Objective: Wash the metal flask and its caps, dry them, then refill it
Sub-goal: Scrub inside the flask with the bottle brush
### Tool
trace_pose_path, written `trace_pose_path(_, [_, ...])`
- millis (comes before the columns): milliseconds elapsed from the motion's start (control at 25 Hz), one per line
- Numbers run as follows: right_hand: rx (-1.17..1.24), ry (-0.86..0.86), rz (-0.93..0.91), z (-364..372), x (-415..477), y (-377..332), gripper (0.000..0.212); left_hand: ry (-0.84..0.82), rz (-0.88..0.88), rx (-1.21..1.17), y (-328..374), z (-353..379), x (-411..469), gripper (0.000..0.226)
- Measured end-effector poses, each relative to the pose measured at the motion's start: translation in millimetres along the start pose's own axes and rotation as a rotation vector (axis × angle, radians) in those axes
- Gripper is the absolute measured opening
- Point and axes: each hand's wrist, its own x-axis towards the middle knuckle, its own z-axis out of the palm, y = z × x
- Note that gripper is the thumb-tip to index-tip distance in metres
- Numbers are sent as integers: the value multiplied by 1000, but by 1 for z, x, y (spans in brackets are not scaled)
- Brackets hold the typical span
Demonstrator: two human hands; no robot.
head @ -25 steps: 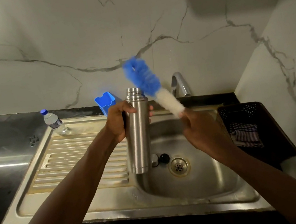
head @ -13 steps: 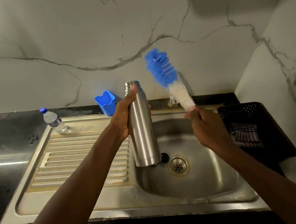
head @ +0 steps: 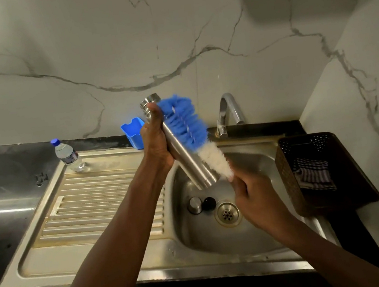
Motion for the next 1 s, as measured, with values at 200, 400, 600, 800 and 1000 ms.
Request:
trace_pose_path(200, [-43,114,-18,-10,55,-35,48,-59,99,-33,-2,1,1,103])
trace_pose_path(400, [-41,-41,158,-10,-21,6,38,-113,110,-57,18,-17,5,80])
trace_pose_path(600, [16,162,5,-13,48,-29,50,-121,50,-125,13,8,-18,74])
trace_pose_path(800, [0,-23,-27,-4,-5,-11,42,-508,77,-266,30,5,-13,38])
trace_pose_path(1000, [-13,121,64,-8,47,-23,36,-98,36,-144,14,-2,-16,78])
